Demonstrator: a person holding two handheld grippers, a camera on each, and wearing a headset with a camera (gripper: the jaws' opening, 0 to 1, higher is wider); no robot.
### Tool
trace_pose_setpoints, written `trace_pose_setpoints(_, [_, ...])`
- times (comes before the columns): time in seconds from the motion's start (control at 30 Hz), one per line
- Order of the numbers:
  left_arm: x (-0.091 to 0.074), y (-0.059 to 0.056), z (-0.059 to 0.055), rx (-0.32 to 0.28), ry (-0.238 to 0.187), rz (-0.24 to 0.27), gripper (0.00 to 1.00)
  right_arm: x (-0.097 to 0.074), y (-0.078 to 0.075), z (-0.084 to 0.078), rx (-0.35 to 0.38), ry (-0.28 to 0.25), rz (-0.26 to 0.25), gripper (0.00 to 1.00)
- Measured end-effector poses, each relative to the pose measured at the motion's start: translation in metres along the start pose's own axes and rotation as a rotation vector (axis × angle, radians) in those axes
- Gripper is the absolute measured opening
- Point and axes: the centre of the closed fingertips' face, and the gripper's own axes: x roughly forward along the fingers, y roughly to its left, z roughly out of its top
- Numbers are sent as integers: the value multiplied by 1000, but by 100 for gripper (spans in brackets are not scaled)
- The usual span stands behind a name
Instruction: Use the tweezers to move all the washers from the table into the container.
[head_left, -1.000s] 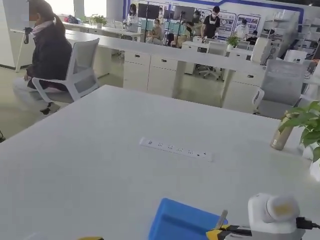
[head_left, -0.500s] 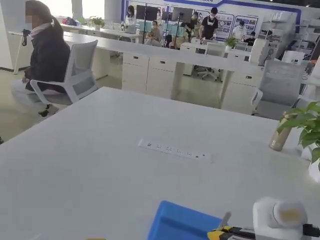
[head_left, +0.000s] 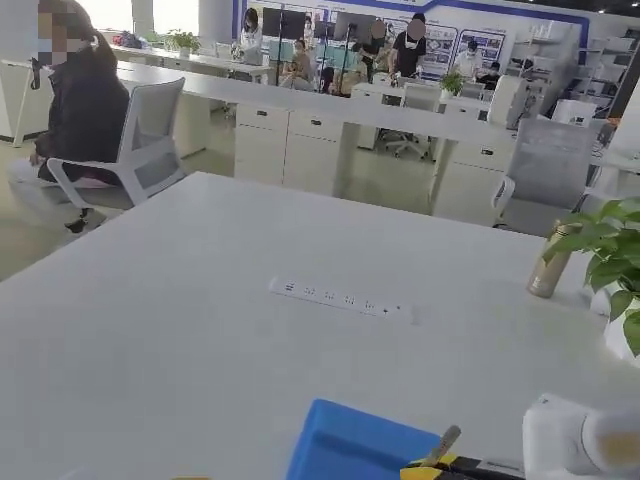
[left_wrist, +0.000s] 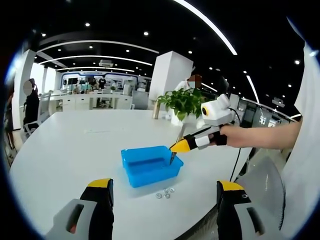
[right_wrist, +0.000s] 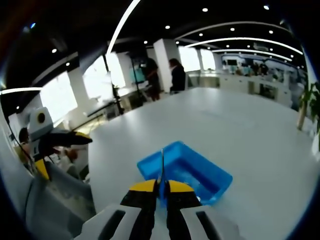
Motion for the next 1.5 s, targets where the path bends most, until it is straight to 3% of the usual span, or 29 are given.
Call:
trace_pose_setpoints(0.3, [-2,-1,-2,-4,-1,-4,86,10,29,-20,-1,44,76,3])
trace_pose_setpoints(0.67, [-9,4,-3,0,-2,11,86,24,33,-52,-11,128,101,3])
trace_pose_setpoints(1.0, [-12,6,-4,-1,0,26,86,29,30,-55,16,136,103,3])
trace_pose_setpoints(1.3, [-11,5,-6,5,8,29,86,28,28,-61,-7,159,100,4])
trace_pose_setpoints(1.5, [-10,3,-8,5,16,20,86,27,28,-62,6,147,103,4])
